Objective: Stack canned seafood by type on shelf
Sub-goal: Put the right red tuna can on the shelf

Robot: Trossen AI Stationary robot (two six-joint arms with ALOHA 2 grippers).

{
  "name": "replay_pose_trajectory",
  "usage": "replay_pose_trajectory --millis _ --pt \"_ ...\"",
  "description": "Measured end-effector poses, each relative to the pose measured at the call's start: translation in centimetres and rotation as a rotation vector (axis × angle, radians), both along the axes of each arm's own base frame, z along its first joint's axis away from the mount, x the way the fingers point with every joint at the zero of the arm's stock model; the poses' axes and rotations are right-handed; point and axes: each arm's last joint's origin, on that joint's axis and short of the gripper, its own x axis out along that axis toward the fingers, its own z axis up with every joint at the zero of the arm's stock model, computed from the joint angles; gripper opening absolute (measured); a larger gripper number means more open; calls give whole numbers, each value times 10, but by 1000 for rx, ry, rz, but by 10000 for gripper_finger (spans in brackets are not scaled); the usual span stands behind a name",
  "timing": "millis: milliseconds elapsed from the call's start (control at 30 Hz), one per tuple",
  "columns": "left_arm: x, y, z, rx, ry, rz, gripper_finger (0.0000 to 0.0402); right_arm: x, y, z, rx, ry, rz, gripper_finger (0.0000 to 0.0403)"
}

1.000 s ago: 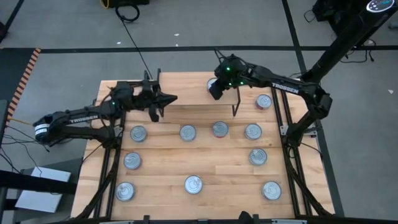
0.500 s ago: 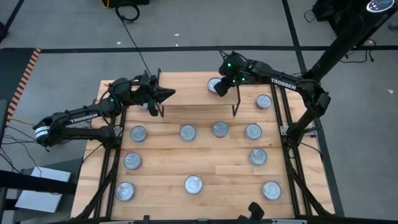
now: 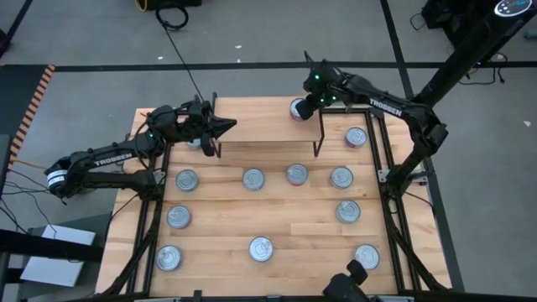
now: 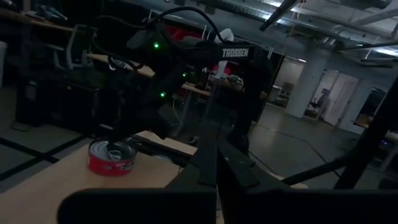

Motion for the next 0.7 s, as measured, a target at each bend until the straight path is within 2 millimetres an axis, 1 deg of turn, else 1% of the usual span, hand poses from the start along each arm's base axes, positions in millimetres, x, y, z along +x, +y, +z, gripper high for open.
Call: replay_pose_trajectory --millis 333,700 --pt "0 0 -3 -12 26 2 3 -13 -14 0 -5 4 -48 2" --pt "0 0 -3 -13 27 2 4 -13 -17 2 -21 -20 -64 2"
